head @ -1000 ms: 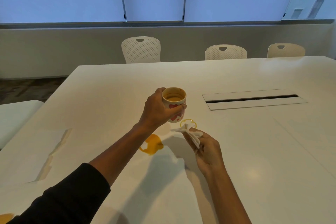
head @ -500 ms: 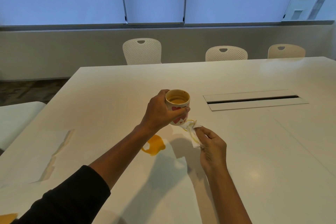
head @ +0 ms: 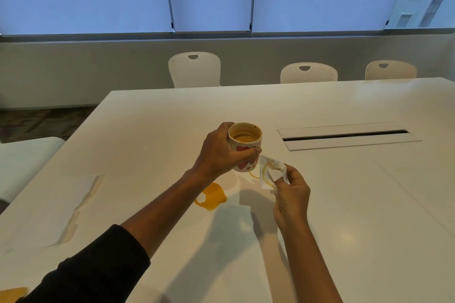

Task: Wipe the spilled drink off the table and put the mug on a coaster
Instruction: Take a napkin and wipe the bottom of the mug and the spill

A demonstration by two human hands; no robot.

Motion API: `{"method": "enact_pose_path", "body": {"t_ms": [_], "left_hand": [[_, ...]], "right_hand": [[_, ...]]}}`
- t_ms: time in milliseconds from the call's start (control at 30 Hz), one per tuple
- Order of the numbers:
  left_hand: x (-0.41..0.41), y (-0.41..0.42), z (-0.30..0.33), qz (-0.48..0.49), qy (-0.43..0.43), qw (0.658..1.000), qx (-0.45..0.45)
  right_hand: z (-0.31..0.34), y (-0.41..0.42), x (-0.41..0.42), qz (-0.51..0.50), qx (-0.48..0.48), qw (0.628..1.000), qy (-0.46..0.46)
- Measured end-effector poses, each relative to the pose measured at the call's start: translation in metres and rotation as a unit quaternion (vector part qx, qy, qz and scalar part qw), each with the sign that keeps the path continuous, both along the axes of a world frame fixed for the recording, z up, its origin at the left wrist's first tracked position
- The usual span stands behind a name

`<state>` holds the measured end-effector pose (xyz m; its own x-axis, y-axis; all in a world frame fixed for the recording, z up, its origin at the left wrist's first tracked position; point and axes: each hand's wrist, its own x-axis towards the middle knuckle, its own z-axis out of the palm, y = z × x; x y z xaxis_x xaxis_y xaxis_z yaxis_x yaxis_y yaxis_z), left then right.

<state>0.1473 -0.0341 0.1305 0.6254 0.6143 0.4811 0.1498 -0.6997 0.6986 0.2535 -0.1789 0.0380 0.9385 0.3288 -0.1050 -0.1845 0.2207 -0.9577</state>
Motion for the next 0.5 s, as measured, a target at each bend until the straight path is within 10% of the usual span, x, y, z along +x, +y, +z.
{"method": "enact_pose_path", "body": {"t_ms": [500], "left_hand": [[0.001,0.0,0.003,-0.019,-0.001,1.0,0.023]], "right_hand": [[0.009,0.023,-0.016,-0.014,-0.031,0.986,-0.161]]}}
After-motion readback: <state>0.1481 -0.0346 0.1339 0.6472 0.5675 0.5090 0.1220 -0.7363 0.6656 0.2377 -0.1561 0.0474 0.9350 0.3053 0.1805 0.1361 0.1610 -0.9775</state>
